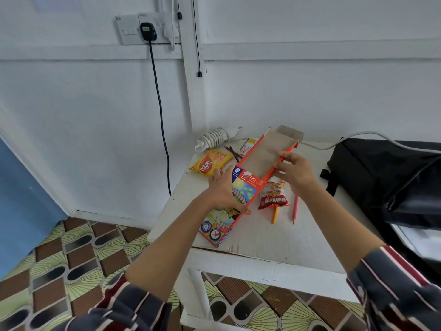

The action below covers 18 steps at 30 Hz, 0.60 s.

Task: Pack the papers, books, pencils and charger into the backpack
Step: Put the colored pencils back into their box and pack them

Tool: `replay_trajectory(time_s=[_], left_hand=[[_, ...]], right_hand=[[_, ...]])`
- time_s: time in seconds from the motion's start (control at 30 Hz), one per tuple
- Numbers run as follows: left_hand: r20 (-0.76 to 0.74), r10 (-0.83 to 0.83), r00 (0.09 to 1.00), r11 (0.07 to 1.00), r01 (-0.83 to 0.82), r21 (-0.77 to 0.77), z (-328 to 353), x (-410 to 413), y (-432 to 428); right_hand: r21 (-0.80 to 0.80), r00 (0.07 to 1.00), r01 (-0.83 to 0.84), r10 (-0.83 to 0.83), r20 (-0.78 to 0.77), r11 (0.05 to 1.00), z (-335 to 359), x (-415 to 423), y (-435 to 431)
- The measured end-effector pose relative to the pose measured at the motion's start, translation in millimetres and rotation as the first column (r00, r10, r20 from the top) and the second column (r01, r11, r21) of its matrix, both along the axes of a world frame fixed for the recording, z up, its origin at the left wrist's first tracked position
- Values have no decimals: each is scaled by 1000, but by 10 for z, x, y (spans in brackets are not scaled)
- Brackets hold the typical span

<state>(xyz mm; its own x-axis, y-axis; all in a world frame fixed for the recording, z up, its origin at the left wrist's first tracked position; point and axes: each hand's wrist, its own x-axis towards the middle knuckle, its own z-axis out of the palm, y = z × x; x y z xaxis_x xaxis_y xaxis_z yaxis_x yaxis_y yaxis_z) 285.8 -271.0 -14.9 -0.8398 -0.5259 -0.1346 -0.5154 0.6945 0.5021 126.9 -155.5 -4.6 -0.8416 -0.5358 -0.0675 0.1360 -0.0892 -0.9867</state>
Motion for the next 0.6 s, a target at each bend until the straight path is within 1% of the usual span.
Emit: replay_trajectory(time_s=[0.13, 0.27, 0.33, 0.4, 0.43, 0.47, 0.53, 0.6], left_hand=[[-41, 49, 998, 998, -47, 41, 12, -16, 68], [-74, 89, 993, 995, -85, 57, 3, 8, 83], [-86, 83, 993, 995, -79, 54, -25, 30, 74], [-115, 85, 990, 994, -76, 80, -73, 35, 42], [-145, 90, 985, 989, -72, 126, -85, 38, 15], [-191, 106, 976, 976, -66, 206, -101, 47, -28], [-314, 186, 931, 916, -48, 399, -110, 88, -106], [-405, 269, 874, 867, -36, 498, -120, 136, -158]], right_hand=[[57, 990, -110, 114, -81, 992, -2, 82, -36], [114, 957, -214, 232, -176, 970, -11, 167, -63], [144, 947, -237, 262, -186, 961, -9, 180, -78], [140, 947, -250, 272, -172, 958, -15, 186, -106], [116, 953, -247, 263, -152, 962, -25, 192, -125], [83, 962, -234, 243, -127, 969, -43, 201, -147], [25, 979, -193, 195, -66, 981, -82, 228, -185], [7, 981, -192, 192, -28, 981, -111, 282, -214]])
